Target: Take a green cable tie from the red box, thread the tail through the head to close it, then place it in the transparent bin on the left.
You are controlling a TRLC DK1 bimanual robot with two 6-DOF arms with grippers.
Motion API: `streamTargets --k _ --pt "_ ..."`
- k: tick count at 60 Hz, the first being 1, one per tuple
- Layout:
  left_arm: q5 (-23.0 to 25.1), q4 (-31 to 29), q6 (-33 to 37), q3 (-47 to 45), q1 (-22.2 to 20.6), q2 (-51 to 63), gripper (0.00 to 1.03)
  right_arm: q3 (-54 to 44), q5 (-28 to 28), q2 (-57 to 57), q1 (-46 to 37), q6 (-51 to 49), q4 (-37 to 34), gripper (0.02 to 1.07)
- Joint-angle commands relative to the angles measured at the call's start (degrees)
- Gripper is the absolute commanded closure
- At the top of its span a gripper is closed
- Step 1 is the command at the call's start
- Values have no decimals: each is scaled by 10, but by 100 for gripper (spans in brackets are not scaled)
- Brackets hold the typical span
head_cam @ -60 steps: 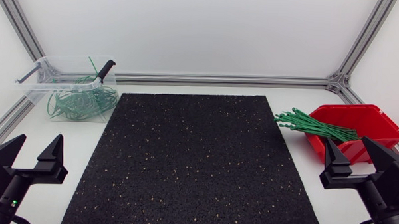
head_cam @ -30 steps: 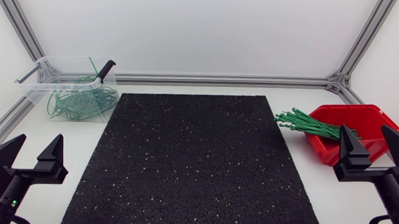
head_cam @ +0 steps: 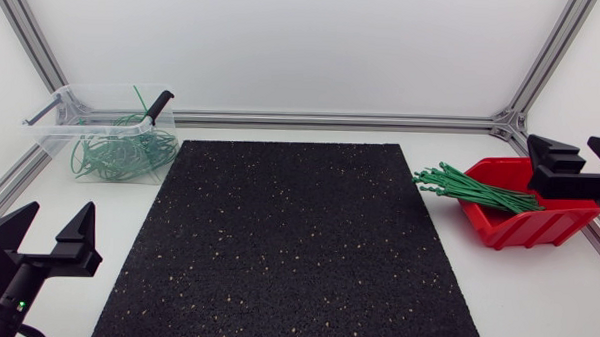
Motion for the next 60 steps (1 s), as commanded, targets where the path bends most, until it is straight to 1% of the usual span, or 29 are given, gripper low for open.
streamTargets --k 1,9,15,18,21,23,28,30,32,34,36,38,41,45,55,60 --pt "-5 -10 -13 -23 6 -6 4 58 1 63 -10 4 -40 6" --pt "-5 -10 -13 -23 6 -6 4 142 0 161 -15 -42 -135 6" --pt "-5 -10 -13 -23 6 -6 4 178 -6 208 -25 -69 -158 6" --pt "-5 -10 -13 -23 6 -5 4 195 -39 238 -44 -86 -158 7" --pt "-5 -11 -13 -23 6 -5 4 210 -91 266 -70 -114 -170 10" --pt "-5 -11 -13 -23 6 -6 4 220 -111 281 -81 -136 -178 10" --pt "-5 -11 -12 -23 6 -5 4 258 -104 324 -85 -235 -226 10" --pt "-5 -11 -12 -23 6 -5 4 271 -92 341 -85 -258 -238 10" --pt "-5 -11 -12 -23 5 -5 4 281 -91 358 -86 -279 -246 10" --pt "-5 -11 -11 -23 5 -5 4 289 -104 368 -88 -314 -262 10" --pt "-5 -11 -11 -23 5 -5 4 294 -133 376 -89 -356 -282 10" --pt "-5 -11 -11 -23 5 -5 4 294 -142 380 -90 -383 -288 10" --pt "-5 -11 -11 -23 5 -5 4 296 -142 390 -90 -407 -290 10" --pt "-5 -11 -11 -23 4 -5 4 309 -144 413 -82 -443 -315 10" --pt "-5 -11 -11 -23 4 -5 4 335 -145 470 -72 -536 -362 16" --pt "-5 -11 -11 -23 3 -5 4 334 -139 482 -68 -576 -363 17"
